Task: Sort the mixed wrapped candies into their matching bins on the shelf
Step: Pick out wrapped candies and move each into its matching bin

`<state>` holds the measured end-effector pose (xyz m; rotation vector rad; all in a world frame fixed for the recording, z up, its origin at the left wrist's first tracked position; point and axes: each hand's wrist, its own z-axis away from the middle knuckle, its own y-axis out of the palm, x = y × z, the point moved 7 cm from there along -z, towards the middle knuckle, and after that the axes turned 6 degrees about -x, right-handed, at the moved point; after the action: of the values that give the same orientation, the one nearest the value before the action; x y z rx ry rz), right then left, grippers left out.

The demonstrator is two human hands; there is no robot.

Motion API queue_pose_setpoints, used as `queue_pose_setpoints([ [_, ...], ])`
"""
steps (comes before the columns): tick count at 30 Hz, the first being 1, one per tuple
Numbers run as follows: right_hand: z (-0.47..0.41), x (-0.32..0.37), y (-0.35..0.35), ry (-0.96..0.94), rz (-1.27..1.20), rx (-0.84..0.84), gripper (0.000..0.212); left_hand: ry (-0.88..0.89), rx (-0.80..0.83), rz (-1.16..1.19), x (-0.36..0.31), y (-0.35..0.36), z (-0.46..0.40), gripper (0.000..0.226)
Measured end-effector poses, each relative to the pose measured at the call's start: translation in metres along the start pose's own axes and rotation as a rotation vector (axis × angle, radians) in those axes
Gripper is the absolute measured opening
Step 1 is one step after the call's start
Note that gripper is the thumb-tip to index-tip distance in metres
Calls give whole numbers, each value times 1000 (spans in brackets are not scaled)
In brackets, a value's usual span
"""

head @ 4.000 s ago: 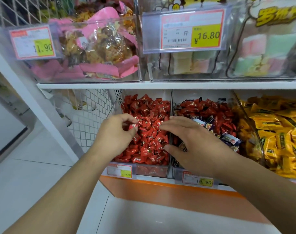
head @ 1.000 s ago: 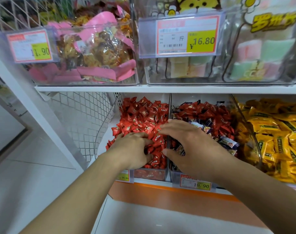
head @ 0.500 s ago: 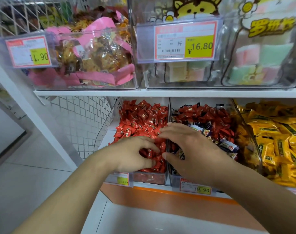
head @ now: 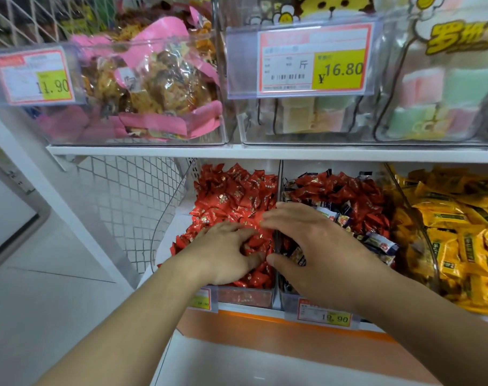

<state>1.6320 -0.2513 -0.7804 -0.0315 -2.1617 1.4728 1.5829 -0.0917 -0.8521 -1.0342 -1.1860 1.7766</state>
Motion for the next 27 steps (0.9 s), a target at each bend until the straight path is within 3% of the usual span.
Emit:
queue_pose_setpoints([
  [12,2,0,0,-2,9,3,55,38,84,-80,-12,-5,17,66],
  [15,1,1,-1,-1,6,11,55,81,-13,40,-9,-12,17,48],
  [21,2,3,-4,3,-3,21,55,57,-237,33,13,-31,13,69],
  [27,3,4,-4,7,-5,23,55,17,70,27,2,-1,12,93],
])
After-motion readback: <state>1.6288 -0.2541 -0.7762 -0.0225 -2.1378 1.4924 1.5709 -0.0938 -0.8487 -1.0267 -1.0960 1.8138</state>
